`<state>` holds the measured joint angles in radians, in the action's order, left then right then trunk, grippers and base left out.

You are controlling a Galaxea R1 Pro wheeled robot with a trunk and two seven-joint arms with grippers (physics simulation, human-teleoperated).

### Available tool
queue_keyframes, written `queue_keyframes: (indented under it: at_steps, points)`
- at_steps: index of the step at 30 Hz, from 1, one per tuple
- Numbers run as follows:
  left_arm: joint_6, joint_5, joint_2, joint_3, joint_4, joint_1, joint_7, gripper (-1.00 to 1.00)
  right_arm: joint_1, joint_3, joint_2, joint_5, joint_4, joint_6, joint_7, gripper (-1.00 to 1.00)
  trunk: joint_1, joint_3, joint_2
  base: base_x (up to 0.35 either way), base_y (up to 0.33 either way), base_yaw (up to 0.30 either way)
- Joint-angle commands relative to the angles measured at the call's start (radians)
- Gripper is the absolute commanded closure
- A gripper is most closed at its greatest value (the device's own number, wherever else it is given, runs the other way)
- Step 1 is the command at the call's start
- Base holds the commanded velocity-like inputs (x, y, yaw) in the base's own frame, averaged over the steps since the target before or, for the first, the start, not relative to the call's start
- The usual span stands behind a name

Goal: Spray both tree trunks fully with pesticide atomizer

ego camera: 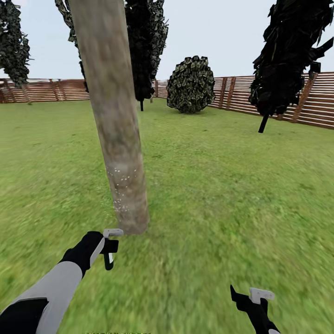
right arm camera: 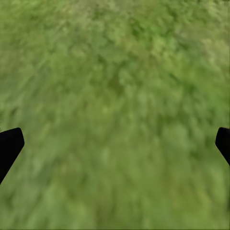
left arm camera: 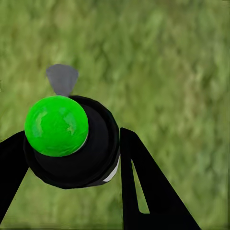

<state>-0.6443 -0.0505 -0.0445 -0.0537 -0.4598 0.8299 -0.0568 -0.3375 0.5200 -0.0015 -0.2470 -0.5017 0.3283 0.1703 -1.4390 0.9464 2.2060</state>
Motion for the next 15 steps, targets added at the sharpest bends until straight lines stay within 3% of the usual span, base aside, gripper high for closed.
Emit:
queue_keyframes:
  at_steps: [1, 12, 15]
  points:
    - [0.000, 0.000, -0.001, 0.000, 0.000, 0.000, 0.000, 1.00, 0.000, 0.000, 0.000, 0.000, 0.000, 0.000, 0.000, -1.00, 0.000, 0.000, 0.000, 0.000, -0.273, 0.277]
    - [0.000, 0.000, -0.002, 0.000, 0.001, 0.000, 0.000, 1.00, 0.000, 0.000, 0.000, 0.000, 0.000, 0.000, 0.000, -1.00, 0.000, 0.000, 0.000, 0.000, -0.273, 0.049]
    - [0.000, 0.001, -0.002, 0.000, 0.000, 0.000, -0.001, 1.00, 0.000, 0.000, 0.000, 0.000, 0.000, 0.000, 0.000, -1.00, 0.000, 0.000, 0.000, 0.022, -0.273, 0.219]
